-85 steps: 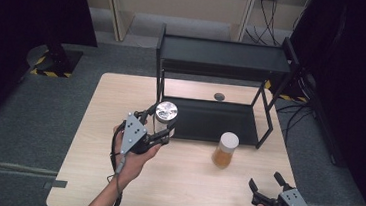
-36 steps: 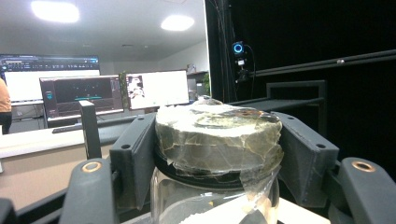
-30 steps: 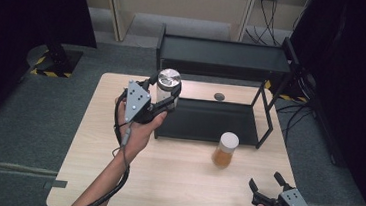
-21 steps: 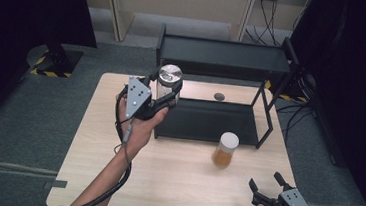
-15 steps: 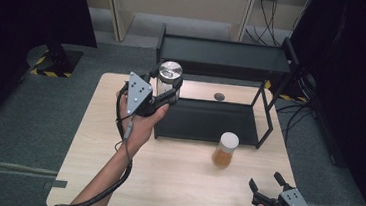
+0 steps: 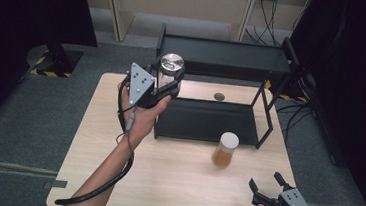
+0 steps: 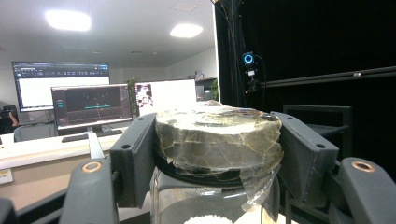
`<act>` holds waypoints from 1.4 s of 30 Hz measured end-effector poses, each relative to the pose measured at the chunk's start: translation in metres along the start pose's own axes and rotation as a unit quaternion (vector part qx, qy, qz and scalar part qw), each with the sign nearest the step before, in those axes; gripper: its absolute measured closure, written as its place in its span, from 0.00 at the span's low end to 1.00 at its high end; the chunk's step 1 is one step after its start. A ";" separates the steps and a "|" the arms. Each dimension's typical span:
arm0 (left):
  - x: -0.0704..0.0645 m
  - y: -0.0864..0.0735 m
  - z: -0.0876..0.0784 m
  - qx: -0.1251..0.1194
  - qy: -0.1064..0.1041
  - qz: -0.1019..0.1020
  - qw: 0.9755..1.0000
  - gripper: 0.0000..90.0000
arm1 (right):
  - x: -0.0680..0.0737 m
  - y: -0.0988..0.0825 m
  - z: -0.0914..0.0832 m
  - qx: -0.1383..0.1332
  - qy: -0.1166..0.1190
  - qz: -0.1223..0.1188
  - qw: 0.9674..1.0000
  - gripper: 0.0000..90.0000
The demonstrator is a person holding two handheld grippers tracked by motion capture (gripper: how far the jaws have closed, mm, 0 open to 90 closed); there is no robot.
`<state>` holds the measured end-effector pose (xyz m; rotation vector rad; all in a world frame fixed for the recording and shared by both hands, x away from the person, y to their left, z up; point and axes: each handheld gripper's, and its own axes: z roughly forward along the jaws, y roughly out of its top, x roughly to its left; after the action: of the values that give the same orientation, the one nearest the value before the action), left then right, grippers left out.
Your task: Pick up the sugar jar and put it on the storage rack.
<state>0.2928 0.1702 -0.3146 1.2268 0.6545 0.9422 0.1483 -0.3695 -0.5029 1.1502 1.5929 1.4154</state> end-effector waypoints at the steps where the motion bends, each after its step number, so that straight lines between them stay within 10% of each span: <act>1: 0.000 0.001 0.001 0.000 0.001 0.000 1.000 0.39 | 0.000 0.000 0.000 0.000 0.000 0.000 1.000 0.04; 42: 0.009 0.031 0.051 -0.009 0.020 0.002 1.000 0.39 | -0.001 -0.001 0.000 -0.002 0.001 0.002 1.000 0.04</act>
<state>0.3324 0.1555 -0.2721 1.1959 0.6738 0.9754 0.1482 -0.3706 -0.5035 1.1511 1.5895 1.4217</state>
